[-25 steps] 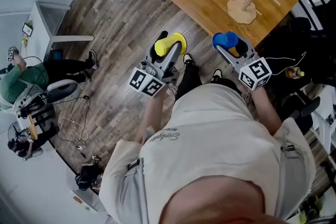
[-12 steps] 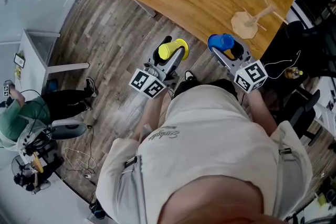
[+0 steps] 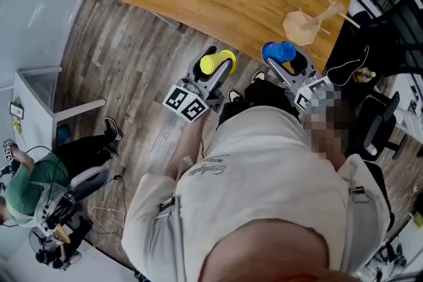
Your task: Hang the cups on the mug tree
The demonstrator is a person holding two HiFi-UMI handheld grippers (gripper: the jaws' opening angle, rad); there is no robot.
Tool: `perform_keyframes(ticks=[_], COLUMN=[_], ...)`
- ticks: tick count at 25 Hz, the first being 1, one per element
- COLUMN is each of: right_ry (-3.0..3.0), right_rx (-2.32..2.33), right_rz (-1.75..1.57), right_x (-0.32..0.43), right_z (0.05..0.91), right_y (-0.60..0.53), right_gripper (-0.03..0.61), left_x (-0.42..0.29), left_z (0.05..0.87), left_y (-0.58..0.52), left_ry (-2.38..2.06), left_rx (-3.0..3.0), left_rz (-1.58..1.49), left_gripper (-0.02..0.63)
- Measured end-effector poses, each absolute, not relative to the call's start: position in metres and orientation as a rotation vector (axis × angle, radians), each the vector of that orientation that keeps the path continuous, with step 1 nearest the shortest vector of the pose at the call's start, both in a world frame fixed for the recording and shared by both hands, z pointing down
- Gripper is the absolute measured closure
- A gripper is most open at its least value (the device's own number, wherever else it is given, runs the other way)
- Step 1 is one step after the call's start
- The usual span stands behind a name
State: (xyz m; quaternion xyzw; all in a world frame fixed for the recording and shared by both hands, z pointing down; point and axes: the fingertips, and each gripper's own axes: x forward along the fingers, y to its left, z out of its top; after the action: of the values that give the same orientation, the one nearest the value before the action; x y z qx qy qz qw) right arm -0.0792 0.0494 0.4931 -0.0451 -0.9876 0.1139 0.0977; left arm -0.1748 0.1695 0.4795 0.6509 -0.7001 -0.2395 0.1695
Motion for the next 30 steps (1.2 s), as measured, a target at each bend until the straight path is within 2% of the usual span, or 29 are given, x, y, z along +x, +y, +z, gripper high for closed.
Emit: perform_keyframes(ticks=[6, 15, 24, 30], right_ry=[-2.911, -3.015, -3.153, -3.176], right_rx=[-0.180, -0.422, -0.241, 0.022], right_rz=[0.351, 0.151, 0.300, 0.247], right_x=[-0.100, -0.134, -0.114, -0.097], right_z=[0.508, 0.454, 0.419, 0.410], right_y=[0.030, 0.026, -0.039, -0.066], right_gripper=[0.319, 0.319, 0.319, 0.319], left_x=[-0.194, -0.223, -0.215, -0.206], left_z=[0.474, 0.464, 0.463, 0.471], left_y=[0.146, 0.077, -0.003, -0.033], left_ry=[-2.026, -1.979, -1.836, -1.680], left_rx=[1.844, 1.873, 2.007, 2.079], left_rz=[-0.618, -0.511, -0.451, -0.423], left_gripper=[0.328, 0.328, 0.328, 0.328])
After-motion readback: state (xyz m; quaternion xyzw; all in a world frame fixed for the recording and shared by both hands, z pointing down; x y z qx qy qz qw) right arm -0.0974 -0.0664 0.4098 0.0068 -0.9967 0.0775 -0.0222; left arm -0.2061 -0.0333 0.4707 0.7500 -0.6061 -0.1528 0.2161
